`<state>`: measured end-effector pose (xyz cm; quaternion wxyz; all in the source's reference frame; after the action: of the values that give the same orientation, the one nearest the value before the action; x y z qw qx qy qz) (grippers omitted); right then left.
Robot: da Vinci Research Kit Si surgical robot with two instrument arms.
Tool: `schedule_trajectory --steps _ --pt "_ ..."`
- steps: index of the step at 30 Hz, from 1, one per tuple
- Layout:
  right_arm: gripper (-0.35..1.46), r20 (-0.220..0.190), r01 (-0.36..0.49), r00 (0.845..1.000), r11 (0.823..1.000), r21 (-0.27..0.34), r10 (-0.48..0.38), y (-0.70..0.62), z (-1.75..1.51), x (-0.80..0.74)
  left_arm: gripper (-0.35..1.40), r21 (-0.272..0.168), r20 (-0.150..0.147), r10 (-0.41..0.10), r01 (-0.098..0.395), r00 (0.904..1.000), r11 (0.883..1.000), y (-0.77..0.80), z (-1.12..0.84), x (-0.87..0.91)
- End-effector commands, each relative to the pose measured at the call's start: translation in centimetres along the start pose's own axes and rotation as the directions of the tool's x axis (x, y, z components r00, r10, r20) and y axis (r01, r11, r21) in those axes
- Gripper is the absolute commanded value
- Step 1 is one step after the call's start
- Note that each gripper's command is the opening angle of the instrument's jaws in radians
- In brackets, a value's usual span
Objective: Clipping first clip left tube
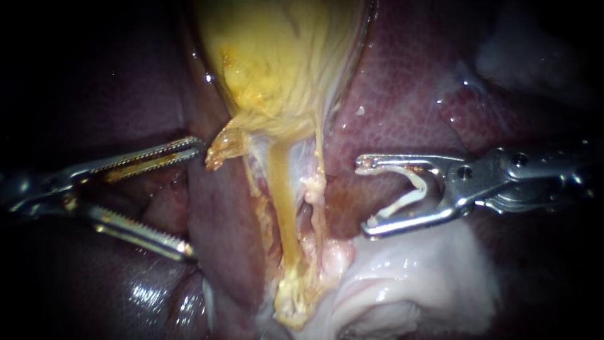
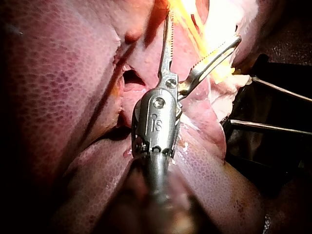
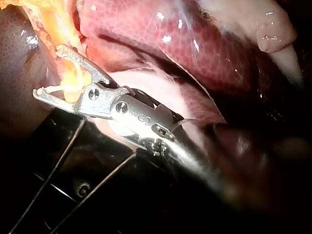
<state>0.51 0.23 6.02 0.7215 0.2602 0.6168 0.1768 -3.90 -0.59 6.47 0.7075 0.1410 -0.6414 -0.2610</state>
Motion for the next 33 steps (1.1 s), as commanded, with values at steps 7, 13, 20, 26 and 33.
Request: schedule_trajectory --steps 7,13,20,26,33 --pt "0.60 0.001 -0.001 1.000 1.000 -0.002 0.001 0.04 -0.01 -0.03 0.83 -0.089 0.002 -0.064 0.064 0.9979 0.994 0.14 0.00 -0.04" --pt "0.60 0.002 0.001 1.000 1.000 -0.004 -0.001 0.07 -0.01 -0.07 0.64 -0.153 0.006 -0.148 0.147 0.9889 0.977 0.35 0.11 0.05" --pt "0.60 0.002 0.001 1.000 1.000 -0.005 -0.001 0.08 0.00 -0.09 0.42 -0.182 0.016 -0.206 0.205 0.9785 0.962 0.48 0.28 0.11" --pt "0.60 0.002 0.002 1.000 1.000 -0.006 -0.002 0.08 0.01 -0.10 -0.35 -0.195 0.026 -0.279 0.279 0.9599 0.940 0.50 0.25 0.13" --pt "0.60 0.001 0.003 1.000 1.000 -0.006 -0.003 0.08 0.01 -0.11 -0.35 -0.229 0.015 -0.341 0.335 0.9398 0.914 0.51 0.11 0.09"
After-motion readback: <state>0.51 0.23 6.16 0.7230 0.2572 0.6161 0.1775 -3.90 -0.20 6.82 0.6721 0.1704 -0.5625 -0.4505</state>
